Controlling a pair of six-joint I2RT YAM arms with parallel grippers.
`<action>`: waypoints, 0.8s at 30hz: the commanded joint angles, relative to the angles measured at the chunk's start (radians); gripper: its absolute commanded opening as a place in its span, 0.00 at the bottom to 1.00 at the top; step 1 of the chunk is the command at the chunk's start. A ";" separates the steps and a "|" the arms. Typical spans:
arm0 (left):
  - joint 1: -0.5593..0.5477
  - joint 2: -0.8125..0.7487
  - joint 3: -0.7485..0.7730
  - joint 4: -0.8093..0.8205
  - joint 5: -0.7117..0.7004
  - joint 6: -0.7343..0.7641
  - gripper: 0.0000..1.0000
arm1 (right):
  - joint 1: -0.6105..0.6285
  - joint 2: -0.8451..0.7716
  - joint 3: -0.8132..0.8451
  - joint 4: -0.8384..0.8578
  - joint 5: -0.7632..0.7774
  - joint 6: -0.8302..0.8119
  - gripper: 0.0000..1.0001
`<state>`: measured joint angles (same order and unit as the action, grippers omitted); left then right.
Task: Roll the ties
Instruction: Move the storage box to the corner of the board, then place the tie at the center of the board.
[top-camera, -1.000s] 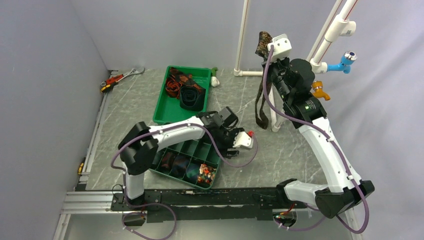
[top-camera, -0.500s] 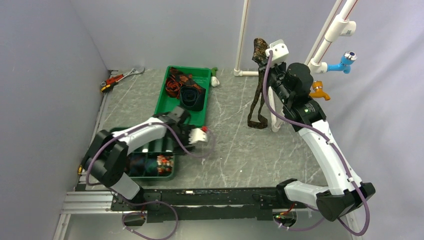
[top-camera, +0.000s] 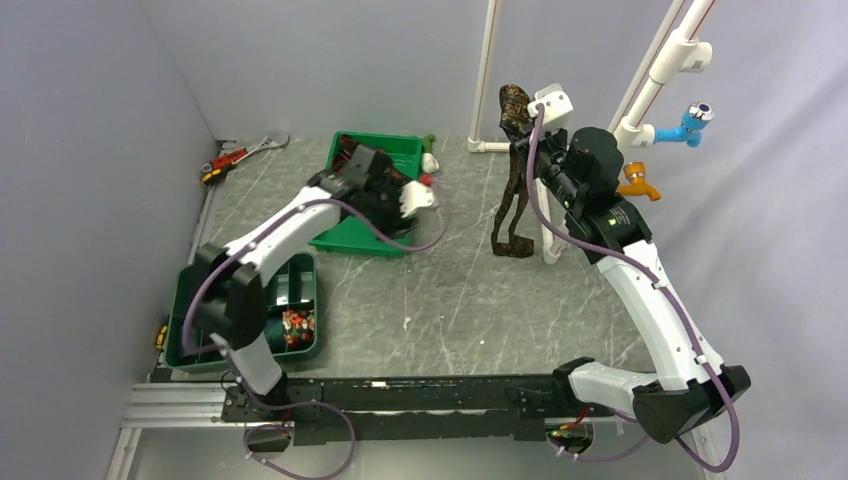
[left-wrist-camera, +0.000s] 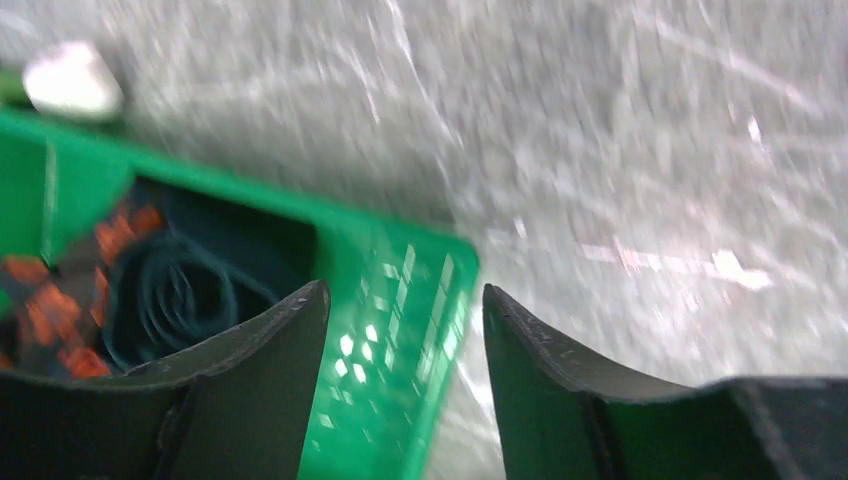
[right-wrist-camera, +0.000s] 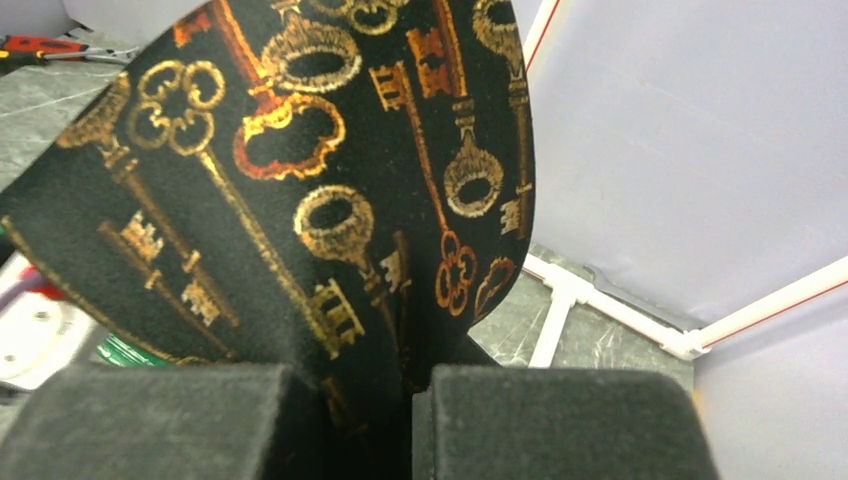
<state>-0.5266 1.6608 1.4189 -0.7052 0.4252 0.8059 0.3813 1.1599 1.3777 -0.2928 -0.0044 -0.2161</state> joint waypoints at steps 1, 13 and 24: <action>-0.089 0.225 0.189 0.071 -0.012 -0.115 0.58 | -0.004 -0.027 0.029 0.031 0.051 0.024 0.00; 0.004 0.475 0.249 0.032 -0.325 -0.103 0.39 | -0.026 -0.067 0.023 0.030 0.111 -0.010 0.00; 0.379 0.393 0.204 -0.035 -0.366 -0.087 0.45 | -0.022 -0.029 0.036 0.004 -0.232 0.085 0.00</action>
<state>-0.2451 2.0789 1.5440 -0.6693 0.0715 0.7467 0.3565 1.1107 1.3781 -0.3054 -0.0444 -0.1909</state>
